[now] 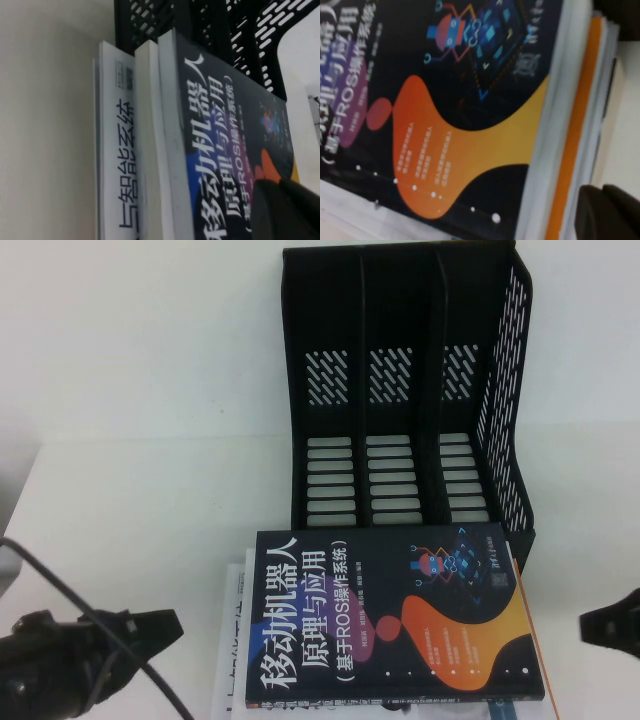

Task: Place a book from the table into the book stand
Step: Push book with right arm

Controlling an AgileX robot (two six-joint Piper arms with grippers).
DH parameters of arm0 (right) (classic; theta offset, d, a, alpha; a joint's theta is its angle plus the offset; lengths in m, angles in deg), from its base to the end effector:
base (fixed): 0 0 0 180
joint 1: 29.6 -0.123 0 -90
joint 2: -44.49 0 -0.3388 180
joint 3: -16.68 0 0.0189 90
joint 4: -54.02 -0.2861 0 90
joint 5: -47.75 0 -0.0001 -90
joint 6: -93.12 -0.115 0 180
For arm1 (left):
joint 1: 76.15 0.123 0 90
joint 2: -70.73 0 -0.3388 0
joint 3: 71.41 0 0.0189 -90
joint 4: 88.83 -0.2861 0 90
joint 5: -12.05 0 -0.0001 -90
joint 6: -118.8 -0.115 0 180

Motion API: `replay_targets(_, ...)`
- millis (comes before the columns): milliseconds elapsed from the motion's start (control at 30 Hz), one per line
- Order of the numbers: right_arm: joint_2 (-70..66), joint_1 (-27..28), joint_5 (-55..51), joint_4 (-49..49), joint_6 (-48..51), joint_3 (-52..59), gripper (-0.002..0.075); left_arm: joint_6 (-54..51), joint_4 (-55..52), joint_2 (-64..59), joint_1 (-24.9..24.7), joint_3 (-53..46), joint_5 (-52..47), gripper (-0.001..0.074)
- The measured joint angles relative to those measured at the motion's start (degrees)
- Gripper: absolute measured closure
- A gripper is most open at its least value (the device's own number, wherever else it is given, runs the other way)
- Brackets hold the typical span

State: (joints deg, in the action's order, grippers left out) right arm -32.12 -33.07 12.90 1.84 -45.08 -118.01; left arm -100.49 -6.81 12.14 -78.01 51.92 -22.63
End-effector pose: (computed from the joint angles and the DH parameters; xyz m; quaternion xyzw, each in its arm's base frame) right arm 0.2295 0.0660 0.2332 -0.0590 0.9285 0.2418 0.2755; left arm 0.1696 -0.0704 0.2586 -0.1411 0.8314 -0.4113 0.3459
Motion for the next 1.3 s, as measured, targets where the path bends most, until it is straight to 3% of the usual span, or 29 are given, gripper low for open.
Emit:
replay_targets(333,-11.2,-10.3,6.9,-0.9,0.9,-2.7,0.0723,-5.9,5.2,-13.1,0.0,3.6,-4.4,0.0738)
replay_targets(533,-15.1,-12.4,7.4,-1.3,0.9,-5.8,0.0722,-6.2,5.5,-15.8,0.0,6.9,-6.3,0.0738)
replay_targets(733,-16.6,-12.8,6.6,-1.4,0.9,-7.2,0.0722,-5.7,4.9,-16.0,0.0,7.8,-2.2,0.0733)
replay_targets(833,-16.8,-12.8,6.2,-1.4,0.9,-7.3,0.0722,-5.7,4.6,-16.0,0.0,8.0,-2.1,0.0685)
replay_targets(1067,-16.6,-12.8,5.7,-1.1,0.8,-7.6,0.0722,-4.6,3.2,-16.0,0.0,8.0,-2.4,0.047)
replay_targets(1300,-16.2,-13.0,3.4,2.1,-1.4,-9.5,0.0721,-4.2,2.9,-16.0,0.0,8.0,-3.0,0.0431)
